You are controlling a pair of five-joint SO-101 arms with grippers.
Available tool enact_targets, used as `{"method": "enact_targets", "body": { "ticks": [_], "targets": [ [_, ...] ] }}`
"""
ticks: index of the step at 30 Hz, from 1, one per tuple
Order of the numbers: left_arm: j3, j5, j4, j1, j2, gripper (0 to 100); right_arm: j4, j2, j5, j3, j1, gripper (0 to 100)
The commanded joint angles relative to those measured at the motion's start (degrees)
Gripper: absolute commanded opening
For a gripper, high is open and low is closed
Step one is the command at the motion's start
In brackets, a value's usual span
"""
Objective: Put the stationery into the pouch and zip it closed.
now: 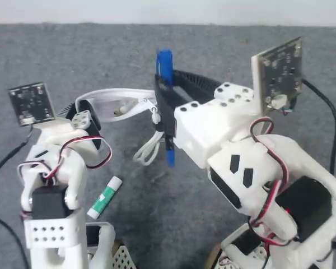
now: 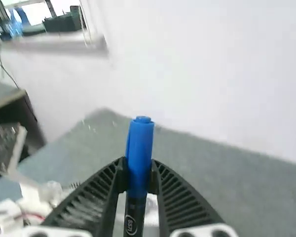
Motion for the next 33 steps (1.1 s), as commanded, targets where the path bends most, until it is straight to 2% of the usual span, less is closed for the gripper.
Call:
{"method": "enact_targets", "body": {
  "ticks": [1, 5, 12, 17, 23, 27, 33],
  "targets": [
    [-1.3, -0.3, -2.0, -0.1, -0.2, 1, -6.8, -1.1, 0.4, -2.1, -0.4, 0.6],
    [-1.2, -0.3, -2.0, -0.1, -0.2, 1, -17.4, -1.1, 0.4, 4.1, -0.8, 0.6],
    [-1.2, -0.3, -1.9, -0.1, -0.2, 1, -42.6, -1.8, 0.9, 22.2, -2.6, 0.6],
    [-1.2, -0.3, -1.8, -0.1, -0.2, 1, -51.9, -1.2, 1.1, 29.6, -2.6, 0.6],
    [-1.2, -0.4, -1.3, -0.1, -0.2, 1, -65.1, -1.2, 9.8, 41.3, -2.9, 0.6],
    [-1.2, -0.4, -1.2, -0.1, -0.2, 1, -74.9, -1.2, 11.5, 51.0, -2.9, 0.6],
    [-1.2, -0.4, -1.2, -0.1, -0.2, 1, -79.5, -1.4, 11.9, 59.6, -4.2, 0.6]
  ]
}}
